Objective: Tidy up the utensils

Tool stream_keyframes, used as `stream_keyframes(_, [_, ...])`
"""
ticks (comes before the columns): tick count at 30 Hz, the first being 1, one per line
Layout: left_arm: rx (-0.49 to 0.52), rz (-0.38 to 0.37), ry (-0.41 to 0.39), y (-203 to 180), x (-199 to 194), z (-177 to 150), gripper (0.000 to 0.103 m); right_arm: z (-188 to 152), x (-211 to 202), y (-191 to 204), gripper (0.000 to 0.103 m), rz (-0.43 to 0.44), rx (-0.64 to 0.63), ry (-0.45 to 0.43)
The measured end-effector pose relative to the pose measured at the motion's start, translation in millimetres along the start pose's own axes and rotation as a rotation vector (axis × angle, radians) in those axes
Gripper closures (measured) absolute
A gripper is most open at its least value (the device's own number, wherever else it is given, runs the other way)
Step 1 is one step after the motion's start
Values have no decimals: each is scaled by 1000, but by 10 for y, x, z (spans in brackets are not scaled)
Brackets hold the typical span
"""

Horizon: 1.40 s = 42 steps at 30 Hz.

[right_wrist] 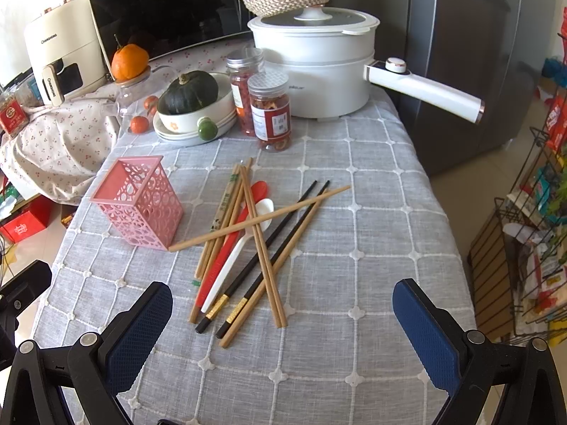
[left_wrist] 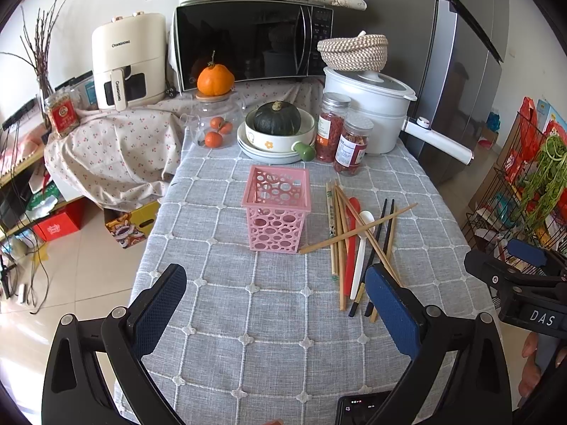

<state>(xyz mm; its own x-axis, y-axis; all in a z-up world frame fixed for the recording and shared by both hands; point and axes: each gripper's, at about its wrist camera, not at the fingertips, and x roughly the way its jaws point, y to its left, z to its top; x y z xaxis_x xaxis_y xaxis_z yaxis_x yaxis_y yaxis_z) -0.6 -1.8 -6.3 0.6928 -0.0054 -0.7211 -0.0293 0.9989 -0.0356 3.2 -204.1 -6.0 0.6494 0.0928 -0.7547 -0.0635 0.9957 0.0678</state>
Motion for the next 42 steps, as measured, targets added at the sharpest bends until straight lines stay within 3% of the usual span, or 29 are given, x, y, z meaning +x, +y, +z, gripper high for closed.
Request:
stream_keyframes(24, [7, 2, -13, -7, -16, 21, 1, -16, 19, 5, 1, -2, 4, 0])
stream_keyframes(33, [20, -6, -19, -25, 51, 55, 1, 60, 44, -166, 1, 1, 41, 12])
stream_keyframes(40, [33, -105, 122, -103, 354, 306, 2, 182, 176, -477, 1, 58, 115, 37])
stream_keyframes(42, [55, -167, 182, -210, 485, 422, 9, 220, 245, -573, 3, 72, 132, 49])
